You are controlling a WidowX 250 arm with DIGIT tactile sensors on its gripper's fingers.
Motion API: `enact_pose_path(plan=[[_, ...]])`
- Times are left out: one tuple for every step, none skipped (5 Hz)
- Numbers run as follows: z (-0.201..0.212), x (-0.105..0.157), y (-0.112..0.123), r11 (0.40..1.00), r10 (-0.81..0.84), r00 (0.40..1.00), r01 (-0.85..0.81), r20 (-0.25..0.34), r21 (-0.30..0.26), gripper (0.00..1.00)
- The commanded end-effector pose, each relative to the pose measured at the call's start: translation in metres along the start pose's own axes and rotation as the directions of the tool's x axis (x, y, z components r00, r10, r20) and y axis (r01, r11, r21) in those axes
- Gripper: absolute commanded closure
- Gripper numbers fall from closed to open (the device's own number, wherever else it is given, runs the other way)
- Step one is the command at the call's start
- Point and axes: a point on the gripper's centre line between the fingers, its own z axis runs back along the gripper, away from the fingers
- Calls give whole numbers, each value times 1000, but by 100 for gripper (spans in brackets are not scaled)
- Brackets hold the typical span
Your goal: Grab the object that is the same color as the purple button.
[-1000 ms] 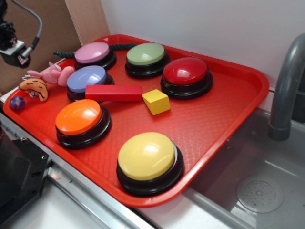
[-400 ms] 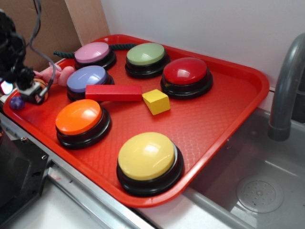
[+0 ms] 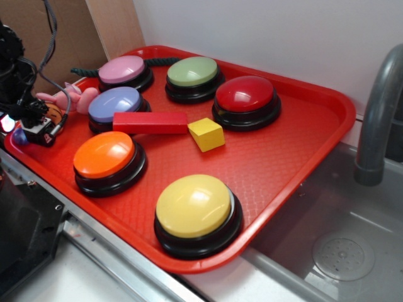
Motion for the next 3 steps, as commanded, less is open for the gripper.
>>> enact_pose_path(plan=[[5, -6, 2, 1000, -4, 1000, 4, -2, 21, 100], [7, -5, 2, 1000, 4, 1000, -4, -4, 23, 100], [22, -1, 6, 999, 28, 995, -31, -91, -33, 100]])
